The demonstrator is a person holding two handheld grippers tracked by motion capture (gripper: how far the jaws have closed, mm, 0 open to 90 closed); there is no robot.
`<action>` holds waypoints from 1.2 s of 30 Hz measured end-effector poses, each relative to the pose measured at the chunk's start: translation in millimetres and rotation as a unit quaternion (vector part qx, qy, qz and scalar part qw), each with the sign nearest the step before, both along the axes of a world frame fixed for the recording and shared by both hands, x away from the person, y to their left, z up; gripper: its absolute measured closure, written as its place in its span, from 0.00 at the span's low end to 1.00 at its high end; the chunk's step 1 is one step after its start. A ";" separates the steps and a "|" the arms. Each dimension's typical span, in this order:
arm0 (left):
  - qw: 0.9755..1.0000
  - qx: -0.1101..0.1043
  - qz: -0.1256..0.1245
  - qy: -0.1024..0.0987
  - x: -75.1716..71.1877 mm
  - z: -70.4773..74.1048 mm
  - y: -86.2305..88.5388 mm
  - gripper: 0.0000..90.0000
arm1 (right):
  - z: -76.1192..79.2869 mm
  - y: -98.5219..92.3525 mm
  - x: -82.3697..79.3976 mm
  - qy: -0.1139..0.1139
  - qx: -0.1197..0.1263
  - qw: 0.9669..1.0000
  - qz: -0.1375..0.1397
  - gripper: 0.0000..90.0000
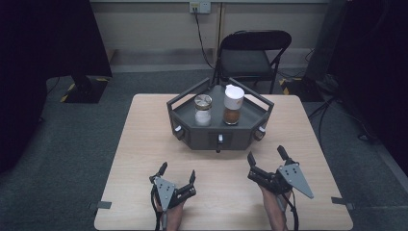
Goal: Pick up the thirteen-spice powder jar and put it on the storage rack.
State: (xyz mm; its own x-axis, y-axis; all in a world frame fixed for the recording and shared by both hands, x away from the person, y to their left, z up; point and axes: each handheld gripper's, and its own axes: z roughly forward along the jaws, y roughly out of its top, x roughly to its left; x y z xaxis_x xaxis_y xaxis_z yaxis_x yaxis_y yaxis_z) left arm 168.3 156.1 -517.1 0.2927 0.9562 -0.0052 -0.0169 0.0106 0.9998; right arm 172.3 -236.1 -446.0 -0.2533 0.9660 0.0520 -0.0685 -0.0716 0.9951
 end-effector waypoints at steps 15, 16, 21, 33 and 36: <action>1.000 0.000 0.002 0.000 -0.3 0.0 -0.5 0.02 | -24.7 -0.7 -21.4 0.010 -0.023 1.000 -0.013 0.00; 1.000 0.000 0.001 0.000 -0.3 0.0 -0.5 0.02 | -26.3 -0.2 -22.9 0.010 -0.024 1.000 -0.015 0.00; 1.000 0.000 0.002 0.000 -0.4 0.0 -0.5 0.02 | -34.8 1.9 -29.9 0.013 -0.024 0.999 -0.021 0.00; 1.000 0.000 0.003 0.000 -0.5 0.0 -0.9 0.02 | -55.5 2.8 -32.3 0.020 -0.031 0.999 -0.033 0.00; 1.000 0.000 0.003 0.000 -0.5 0.0 -0.9 0.02 | -57.5 3.5 -33.3 0.019 -0.033 0.999 -0.036 0.00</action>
State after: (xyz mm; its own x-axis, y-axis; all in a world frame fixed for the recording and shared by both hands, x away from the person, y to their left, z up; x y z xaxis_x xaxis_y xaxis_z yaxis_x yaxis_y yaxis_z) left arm 167.8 155.2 -517.1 0.2873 0.9578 -0.0055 -0.0168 0.0108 0.9998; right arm 139.0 -232.7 -503.5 -0.1823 0.9832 -0.0032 -0.0325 -0.0028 0.9995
